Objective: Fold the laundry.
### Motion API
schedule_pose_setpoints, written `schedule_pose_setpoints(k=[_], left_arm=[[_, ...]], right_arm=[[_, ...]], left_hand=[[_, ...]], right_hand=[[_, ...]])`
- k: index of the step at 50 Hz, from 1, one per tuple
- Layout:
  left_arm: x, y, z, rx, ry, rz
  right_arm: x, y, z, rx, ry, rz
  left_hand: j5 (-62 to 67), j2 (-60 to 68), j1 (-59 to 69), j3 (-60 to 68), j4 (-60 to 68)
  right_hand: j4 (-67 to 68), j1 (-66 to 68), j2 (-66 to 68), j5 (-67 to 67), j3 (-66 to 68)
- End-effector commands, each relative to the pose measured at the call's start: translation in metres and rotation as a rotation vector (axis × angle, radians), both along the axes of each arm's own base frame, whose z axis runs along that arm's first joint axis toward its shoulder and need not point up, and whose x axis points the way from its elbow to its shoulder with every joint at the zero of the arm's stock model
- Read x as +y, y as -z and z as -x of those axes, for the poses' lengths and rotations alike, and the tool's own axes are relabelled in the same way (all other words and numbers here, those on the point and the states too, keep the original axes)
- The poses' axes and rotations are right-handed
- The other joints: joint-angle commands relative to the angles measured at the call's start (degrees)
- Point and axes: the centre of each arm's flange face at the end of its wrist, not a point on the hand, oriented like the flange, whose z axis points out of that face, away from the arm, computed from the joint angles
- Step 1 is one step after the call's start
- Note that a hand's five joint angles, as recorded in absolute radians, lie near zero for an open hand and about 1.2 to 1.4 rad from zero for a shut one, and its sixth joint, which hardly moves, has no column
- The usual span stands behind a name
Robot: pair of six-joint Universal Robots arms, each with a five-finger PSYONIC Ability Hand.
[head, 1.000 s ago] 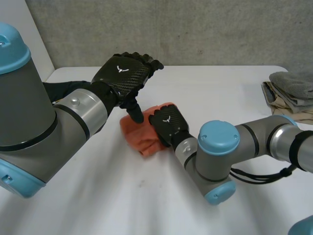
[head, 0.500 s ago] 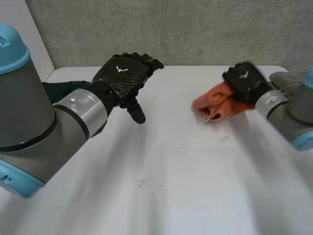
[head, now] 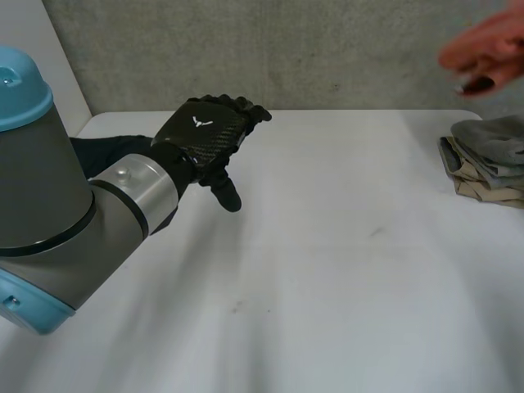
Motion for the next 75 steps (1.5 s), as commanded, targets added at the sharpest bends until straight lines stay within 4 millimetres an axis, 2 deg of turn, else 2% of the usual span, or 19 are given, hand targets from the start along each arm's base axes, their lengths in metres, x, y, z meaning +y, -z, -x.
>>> schedule_pose_setpoints(k=[1, 6, 12, 14, 16, 20, 24, 33, 39, 43, 46, 47, 49, 51, 54, 58, 62, 66, 75], left_arm=[[0.000, 0.004, 0.001, -0.004, 0.002, -0.009], [-0.002, 0.012, 0.003, -0.011, 0.001, -0.029], [-0.003, 0.014, 0.004, -0.003, -0.001, -0.047], [-0.003, 0.014, 0.004, 0.003, -0.002, -0.052], [-0.003, 0.014, 0.004, 0.004, -0.002, -0.053], [-0.003, 0.015, 0.004, 0.004, -0.001, -0.055], [-0.003, 0.014, 0.004, 0.005, -0.001, -0.054], [-0.002, 0.009, 0.003, 0.013, 0.000, -0.040], [-0.003, 0.003, 0.003, 0.024, -0.001, -0.026], [-0.001, -0.003, 0.002, 0.035, -0.001, -0.013], [0.001, -0.007, 0.001, 0.041, 0.001, -0.002], [0.000, -0.008, 0.001, 0.043, -0.001, 0.000], [0.000, -0.011, -0.001, 0.051, -0.004, 0.003], [0.000, -0.012, -0.003, 0.054, -0.012, 0.005], [-0.001, -0.015, -0.006, 0.061, -0.009, 0.011], [0.006, -0.019, -0.006, 0.068, 0.074, 0.011], [-0.005, -0.018, -0.017, 0.064, 0.086, 0.008], [-0.042, -0.020, -0.048, 0.073, -0.036, 0.021], [-0.149, 0.008, -0.135, 0.025, -0.332, 0.120]], right_arm=[[-0.011, 0.102, 0.062, 0.001, 0.045, -0.155], [0.000, 0.149, 0.079, -0.021, 0.064, -0.271], [0.018, 0.151, 0.084, -0.010, 0.050, -0.312], [0.025, 0.143, 0.082, -0.017, 0.050, -0.327], [0.028, 0.134, 0.082, -0.021, 0.062, -0.325], [0.036, 0.103, 0.089, -0.038, 0.104, -0.312], [0.051, 0.063, 0.128, -0.081, 0.200, -0.349], [0.076, 0.013, 0.194, -0.095, 0.437, -0.285], [0.090, -0.040, 0.205, -0.063, 0.696, -0.128], [0.098, -0.080, 0.175, -0.062, 0.767, -0.023], [0.100, -0.097, 0.106, -0.095, 0.672, 0.006], [0.105, -0.103, 0.068, -0.107, 0.607, 0.012], [0.115, -0.108, 0.031, -0.116, 0.543, 0.009], [0.135, -0.105, -0.022, -0.126, 0.421, -0.029], [0.159, -0.091, -0.072, -0.142, 0.286, -0.097], [0.216, -0.057, -0.158, -0.131, 0.017, -0.239], [0.253, -0.018, -0.198, -0.088, -0.100, -0.375], [0.283, 0.018, -0.217, -0.034, -0.165, -0.484], [0.306, 0.065, -0.215, 0.123, -0.126, -0.555]], left_hand=[[-0.24, 0.81, 1.56, 0.45, 0.78], [-0.08, 0.98, 1.72, 0.62, 0.95], [-0.08, 0.98, 1.72, 0.62, 0.95], [-0.08, 0.98, 1.72, 0.62, 0.95], [-0.08, 0.98, 1.72, 0.62, 0.95], [-0.08, 0.98, 1.72, 0.62, 0.95], [-0.08, 0.98, 1.72, 0.62, 0.95], [-0.24, 0.81, 1.56, 0.45, 0.78], [-0.41, 0.64, 1.39, 0.28, 0.62], [-0.41, 0.64, 1.39, 0.28, 0.61], [-0.58, 0.47, 1.22, 0.11, 0.45], [-0.58, 0.47, 1.22, 0.11, 0.45], [-0.75, 0.31, 1.05, -0.05, 0.28], [-0.92, 0.14, 0.88, -0.22, 0.11], [-1.09, -0.03, 0.72, -0.39, -0.06], [-0.58, 0.47, 1.22, 0.11, 0.45], [-1.09, -0.03, 0.72, -0.39, -0.06], [-1.25, -0.20, 0.55, -0.56, -0.23], [-1.59, -0.54, 0.21, -0.90, -0.56]], right_hand=[[11.97, 29.59, 13.76, 16.98, 13.75], [11.97, 29.59, 13.76, 16.98, 13.75], [11.97, 29.59, 13.76, 16.98, 13.75], [-28.17, -10.55, -26.38, -23.16, -26.39], [-58.03, -40.41, -56.24, -53.02, -56.25], [-58.03, -40.41, -56.24, -53.02, -56.25], [-58.03, -40.41, -56.24, -53.02, -56.25], [-58.03, -40.41, -56.24, -53.02, -56.25], [-58.03, -40.41, -56.24, -53.02, -56.25], [-58.03, -40.41, -56.24, -53.02, -56.25], [-58.03, -40.41, -56.24, -53.02, -56.25], [-58.03, -40.41, -56.24, -53.02, -56.25], [-58.03, -40.41, -56.24, -53.02, -56.25], [-58.03, -40.41, -56.24, -53.02, -56.25], [-58.03, -40.41, -56.24, -53.02, -56.25], [-58.03, -40.41, -56.24, -53.02, -56.25], [-58.03, -40.41, -56.24, -53.02, -56.25], [-58.03, -40.41, -56.24, -53.02, -56.25], [-58.03, -40.41, -56.24, -53.02, -56.25]])
